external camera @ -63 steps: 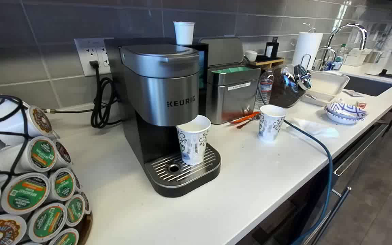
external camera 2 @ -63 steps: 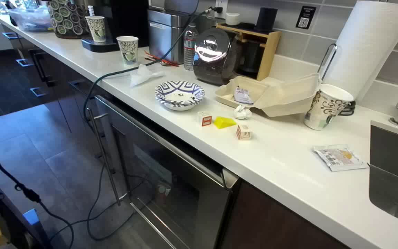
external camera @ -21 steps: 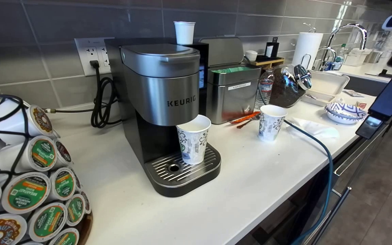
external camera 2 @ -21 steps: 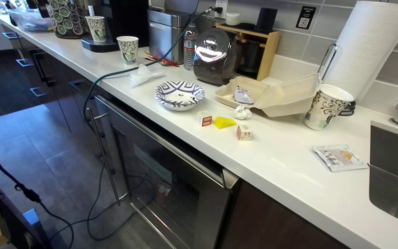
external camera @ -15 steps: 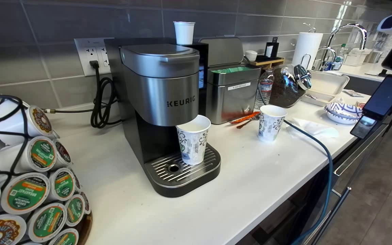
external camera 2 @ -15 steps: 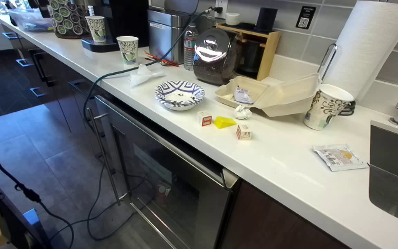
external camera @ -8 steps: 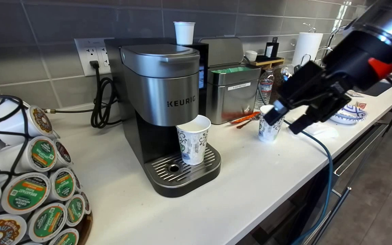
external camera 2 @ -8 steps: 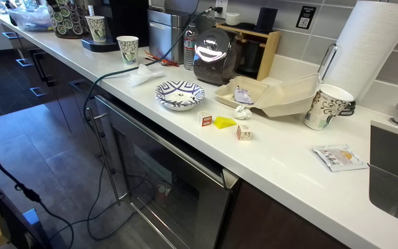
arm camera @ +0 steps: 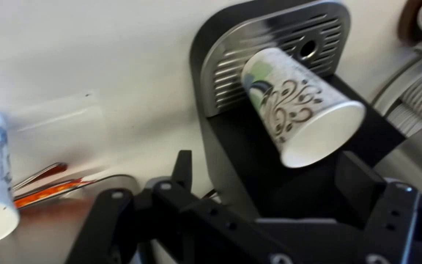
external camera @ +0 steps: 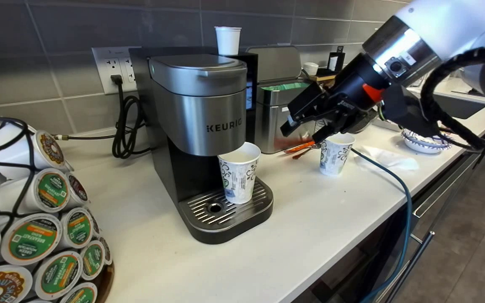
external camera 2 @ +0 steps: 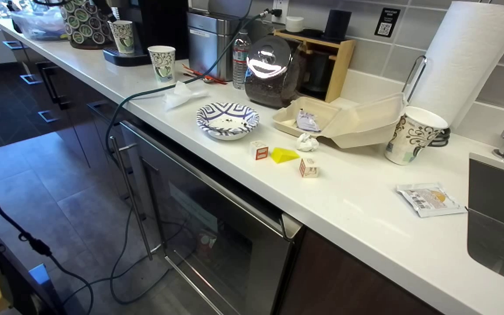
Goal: Remove the coffee cup from the coffeemaker and place it on the counter.
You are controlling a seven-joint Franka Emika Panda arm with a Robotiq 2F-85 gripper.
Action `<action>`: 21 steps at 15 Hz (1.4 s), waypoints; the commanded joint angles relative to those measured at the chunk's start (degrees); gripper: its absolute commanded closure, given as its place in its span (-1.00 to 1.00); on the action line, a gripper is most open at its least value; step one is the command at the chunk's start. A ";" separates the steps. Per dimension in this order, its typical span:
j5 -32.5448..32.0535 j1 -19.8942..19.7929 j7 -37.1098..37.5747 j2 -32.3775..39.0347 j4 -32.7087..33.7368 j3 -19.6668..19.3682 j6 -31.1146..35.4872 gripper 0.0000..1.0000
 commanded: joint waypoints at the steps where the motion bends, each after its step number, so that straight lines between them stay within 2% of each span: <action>1: -9.50 2.63 10.18 3.63 6.94 -3.66 -6.75 -1.00; 4: -15.58 5.68 19.65 6.39 12.65 -4.43 -16.32 -1.00; 6: -15.28 6.85 22.07 8.50 15.72 -3.43 -19.68 -1.00; 11: -12.44 9.19 23.00 13.30 20.23 -4.55 -17.66 -1.00; 15: -11.47 9.00 24.02 15.53 21.67 -6.20 -16.13 -1.00; 16: -10.94 9.03 23.98 16.13 22.24 -6.46 -15.92 -0.93; 17: -10.85 9.30 24.25 16.58 22.66 -6.96 -15.92 -0.48; 19: -10.52 9.59 24.38 17.29 23.50 -7.62 -16.08 -0.39; 21: -9.89 9.77 24.09 17.54 23.95 -7.80 -16.10 -0.05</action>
